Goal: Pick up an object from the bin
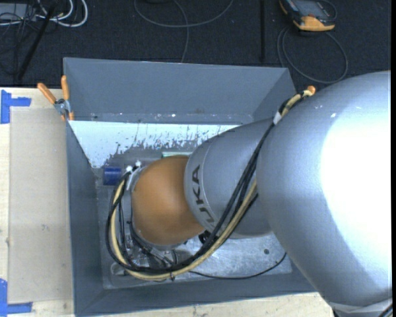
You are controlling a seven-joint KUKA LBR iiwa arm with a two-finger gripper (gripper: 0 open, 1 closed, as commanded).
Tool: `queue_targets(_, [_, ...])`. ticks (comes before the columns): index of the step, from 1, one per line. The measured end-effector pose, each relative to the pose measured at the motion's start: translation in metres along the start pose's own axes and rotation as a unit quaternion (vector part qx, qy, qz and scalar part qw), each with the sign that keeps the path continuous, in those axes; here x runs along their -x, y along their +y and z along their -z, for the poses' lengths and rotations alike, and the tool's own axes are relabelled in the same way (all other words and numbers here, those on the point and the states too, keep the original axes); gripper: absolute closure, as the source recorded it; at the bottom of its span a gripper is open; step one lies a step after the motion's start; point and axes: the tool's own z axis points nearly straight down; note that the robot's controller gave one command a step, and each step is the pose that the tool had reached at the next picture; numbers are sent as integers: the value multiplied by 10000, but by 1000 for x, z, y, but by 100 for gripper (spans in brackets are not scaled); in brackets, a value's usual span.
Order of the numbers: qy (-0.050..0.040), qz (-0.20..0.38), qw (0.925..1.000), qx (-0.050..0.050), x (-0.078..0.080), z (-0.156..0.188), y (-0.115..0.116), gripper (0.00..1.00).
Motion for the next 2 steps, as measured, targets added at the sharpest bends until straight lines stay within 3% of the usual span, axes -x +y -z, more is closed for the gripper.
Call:
queue_targets(1, [-95,1764,9843,54,3,-3,-66,100])
queue_targets(2, [-21,3308,9437,-1,29,40,-60,100])
